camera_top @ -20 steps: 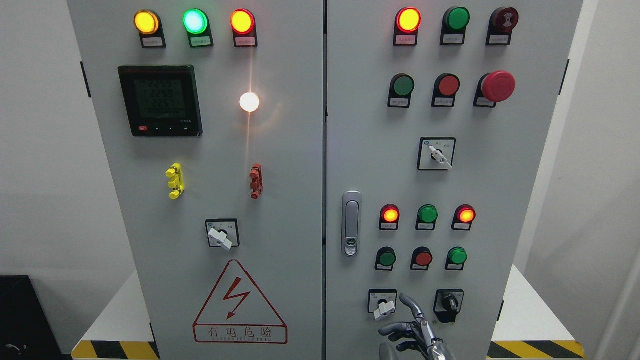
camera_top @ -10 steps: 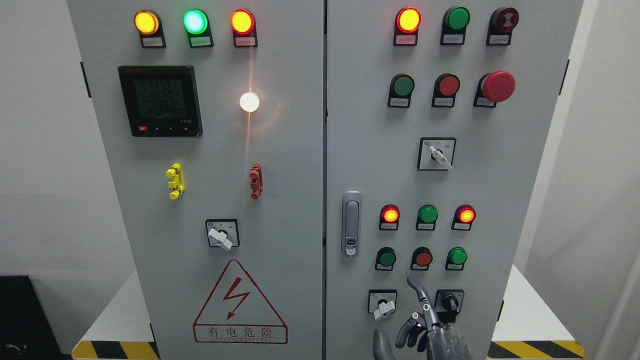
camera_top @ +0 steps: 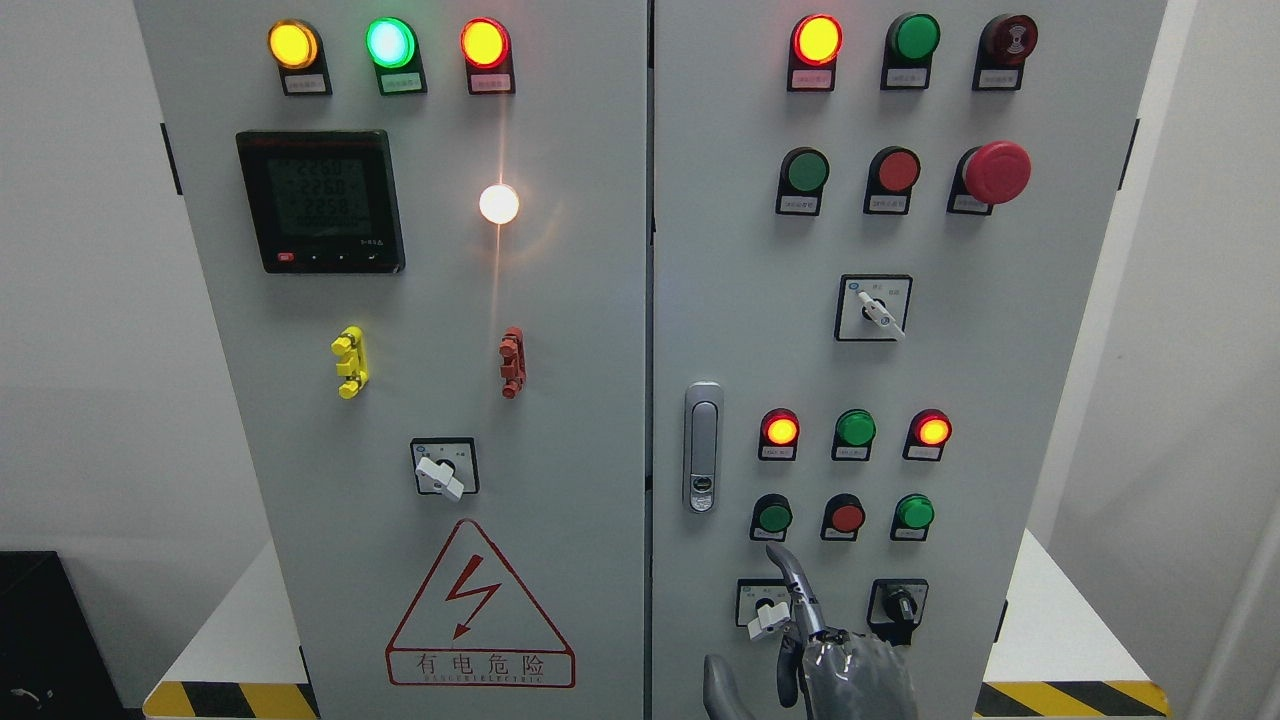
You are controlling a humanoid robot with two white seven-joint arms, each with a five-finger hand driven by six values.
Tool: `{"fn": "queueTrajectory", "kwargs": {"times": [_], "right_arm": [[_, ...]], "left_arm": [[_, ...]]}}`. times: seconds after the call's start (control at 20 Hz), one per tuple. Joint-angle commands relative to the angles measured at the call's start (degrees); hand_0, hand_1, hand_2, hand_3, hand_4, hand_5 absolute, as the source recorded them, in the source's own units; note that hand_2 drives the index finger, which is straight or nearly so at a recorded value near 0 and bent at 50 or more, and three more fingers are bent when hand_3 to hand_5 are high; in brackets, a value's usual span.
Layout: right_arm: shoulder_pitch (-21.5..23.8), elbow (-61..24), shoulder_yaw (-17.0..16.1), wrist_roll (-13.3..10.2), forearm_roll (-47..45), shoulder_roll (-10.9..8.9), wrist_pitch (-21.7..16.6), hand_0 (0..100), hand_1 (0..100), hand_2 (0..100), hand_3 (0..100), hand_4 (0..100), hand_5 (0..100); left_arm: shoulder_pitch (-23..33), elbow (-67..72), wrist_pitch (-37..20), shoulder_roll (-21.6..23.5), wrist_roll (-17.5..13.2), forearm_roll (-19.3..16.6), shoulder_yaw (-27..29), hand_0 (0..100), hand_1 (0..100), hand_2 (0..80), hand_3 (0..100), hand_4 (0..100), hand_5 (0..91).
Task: Release door handle
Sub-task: 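Raise the right hand up toward the silver door latch handle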
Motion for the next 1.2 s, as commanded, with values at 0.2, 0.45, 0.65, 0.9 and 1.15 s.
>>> {"fn": "queueTrajectory", "kwargs": {"times": [0.2,0.45,0.65,0.9,1.15], "right_arm": [[-3.39,4.93,0.69,-0.05,10.21,-0.21,0.04,40,26,8,100,100,100],[-5.85,6.51,0.6,-0.13,13.81,-0.21,0.21,39,25,7,100,100,100],[-7.7,8.27,0.6,-0.57,16.28,-0.12,0.21,38,24,7,100,100,100],[-9.02,10.38,0.6,-0.66,17.77,-0.12,0.39,38,24,7,100,100,100],[-9.11,10.74,0.6,-0.66,19.71,-0.03,0.48,37,24,7,100,100,100]], "left_arm": [[0.97,0.07,-0.04,0.0,-0.01,0.01,0.0,12,56,0.0,0,0,0.0],[0.97,-0.01,-0.04,0.0,-0.01,0.01,0.0,12,56,0.0,0,0,0.0],[0.97,-0.01,-0.04,0.0,-0.01,0.01,0.0,12,56,0.0,0,0,0.0],[0.97,-0.01,-0.04,0.0,-0.01,0.01,0.0,12,56,0.0,0,0,0.0],[0.97,-0.01,-0.04,0.0,-0.01,0.01,0.0,12,56,0.0,0,0,0.0]]}}
